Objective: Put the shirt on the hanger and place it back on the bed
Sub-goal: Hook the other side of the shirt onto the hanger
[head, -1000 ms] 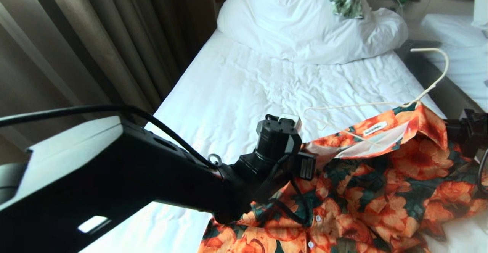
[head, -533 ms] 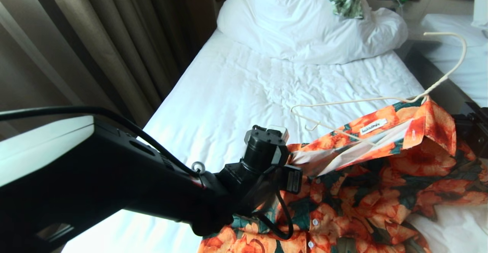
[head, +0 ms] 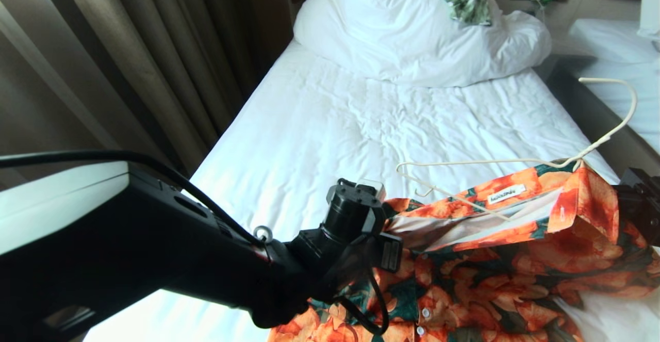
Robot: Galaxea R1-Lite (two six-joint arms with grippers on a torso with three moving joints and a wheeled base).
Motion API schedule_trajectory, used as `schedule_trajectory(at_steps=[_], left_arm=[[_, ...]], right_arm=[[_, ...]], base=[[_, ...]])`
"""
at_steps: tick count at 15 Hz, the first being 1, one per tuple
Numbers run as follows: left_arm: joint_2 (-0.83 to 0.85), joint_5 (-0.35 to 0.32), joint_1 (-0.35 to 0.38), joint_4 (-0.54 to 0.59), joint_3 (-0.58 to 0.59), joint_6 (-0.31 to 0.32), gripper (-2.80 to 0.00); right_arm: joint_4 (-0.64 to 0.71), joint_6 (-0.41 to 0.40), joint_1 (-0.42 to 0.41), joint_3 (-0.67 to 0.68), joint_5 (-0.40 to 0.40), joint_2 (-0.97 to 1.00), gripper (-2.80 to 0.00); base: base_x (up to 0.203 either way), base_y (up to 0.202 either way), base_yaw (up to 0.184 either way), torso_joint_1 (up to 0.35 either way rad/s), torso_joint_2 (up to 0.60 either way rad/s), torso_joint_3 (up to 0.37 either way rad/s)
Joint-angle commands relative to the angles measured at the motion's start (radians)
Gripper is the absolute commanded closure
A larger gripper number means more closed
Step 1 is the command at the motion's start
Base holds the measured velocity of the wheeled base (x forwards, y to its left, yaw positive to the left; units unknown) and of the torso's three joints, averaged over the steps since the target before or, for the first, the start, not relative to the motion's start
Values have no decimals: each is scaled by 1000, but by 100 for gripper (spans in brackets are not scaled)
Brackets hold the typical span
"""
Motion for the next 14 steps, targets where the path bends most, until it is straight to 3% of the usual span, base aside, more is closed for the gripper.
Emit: schedule_trajectory(at_steps=[1, 8, 14], left_arm=[[12, 1, 29, -1, -18, 1, 0], [-48, -1, 75, 17, -94, 40, 0], [-189, 6, 27, 85, -137, 61, 0]], right_arm=[[-2, -4, -8, 35, 17, -9, 0], [-2, -4, 29, 76, 13, -20, 0], [-2, -2, 56, 73, 6, 5, 0]], base=[[0, 0, 0, 0, 0, 0], [0, 0, 0, 0, 0, 0], [0, 0, 0, 0, 0, 0]])
